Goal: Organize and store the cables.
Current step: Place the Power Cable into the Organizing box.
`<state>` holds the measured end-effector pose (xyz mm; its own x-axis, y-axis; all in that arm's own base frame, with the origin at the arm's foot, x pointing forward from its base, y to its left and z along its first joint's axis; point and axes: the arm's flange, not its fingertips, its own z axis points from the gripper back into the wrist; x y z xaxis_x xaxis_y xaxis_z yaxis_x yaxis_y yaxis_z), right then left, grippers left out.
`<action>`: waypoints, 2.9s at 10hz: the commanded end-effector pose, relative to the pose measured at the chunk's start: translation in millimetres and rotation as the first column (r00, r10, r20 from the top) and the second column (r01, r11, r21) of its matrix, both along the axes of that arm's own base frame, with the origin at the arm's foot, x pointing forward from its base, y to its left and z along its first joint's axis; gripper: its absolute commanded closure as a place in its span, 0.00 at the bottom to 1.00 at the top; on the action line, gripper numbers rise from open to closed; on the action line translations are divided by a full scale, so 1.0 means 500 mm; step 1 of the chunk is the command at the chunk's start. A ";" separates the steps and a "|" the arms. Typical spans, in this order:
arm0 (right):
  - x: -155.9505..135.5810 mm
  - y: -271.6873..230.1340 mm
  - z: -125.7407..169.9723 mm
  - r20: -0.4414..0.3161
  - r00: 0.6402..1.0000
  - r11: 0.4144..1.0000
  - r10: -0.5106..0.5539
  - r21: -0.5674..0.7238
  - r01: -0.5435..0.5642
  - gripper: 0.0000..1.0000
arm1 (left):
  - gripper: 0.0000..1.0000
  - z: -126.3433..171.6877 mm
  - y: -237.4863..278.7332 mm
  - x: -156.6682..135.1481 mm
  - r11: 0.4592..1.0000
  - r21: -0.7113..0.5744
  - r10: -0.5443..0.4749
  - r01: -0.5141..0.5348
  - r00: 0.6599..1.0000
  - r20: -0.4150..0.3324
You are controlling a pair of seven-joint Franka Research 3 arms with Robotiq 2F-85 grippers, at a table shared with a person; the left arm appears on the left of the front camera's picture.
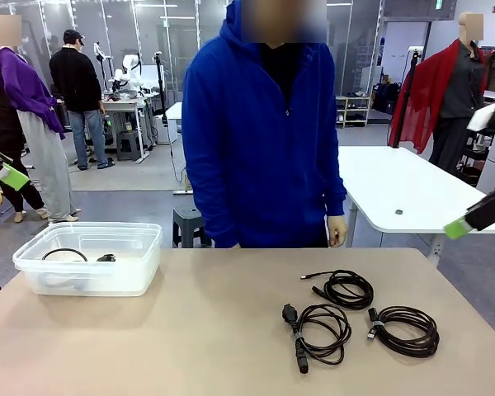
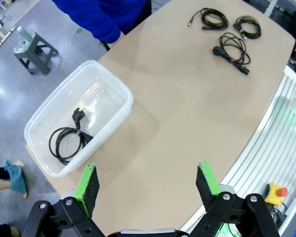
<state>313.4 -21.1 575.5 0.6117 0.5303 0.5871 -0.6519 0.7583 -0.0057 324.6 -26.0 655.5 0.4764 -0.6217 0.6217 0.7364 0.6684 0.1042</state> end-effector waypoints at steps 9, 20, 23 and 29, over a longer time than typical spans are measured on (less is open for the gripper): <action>0.148 0.256 -0.179 -0.180 0.982 0.997 -0.053 -0.058 0.043 0.00 | 0.00 -0.001 0.002 -0.001 1.000 0.018 -0.003 0.003 1.000 -0.006; 0.158 0.447 -0.383 -0.339 0.890 0.950 -0.304 -0.175 0.258 0.00 | 0.00 -0.001 0.002 -0.001 1.000 0.018 -0.003 0.003 1.000 -0.006; 0.165 0.481 -0.426 -0.339 0.877 0.935 -0.340 -0.218 0.279 0.00 | 0.00 -0.001 0.002 -0.001 1.000 0.018 -0.003 0.003 1.000 -0.006; 0.176 0.528 -0.491 -0.343 0.839 0.903 -0.422 -0.240 0.356 0.00 | 0.00 -0.001 0.002 -0.001 1.000 0.018 -0.003 0.003 1.000 -0.006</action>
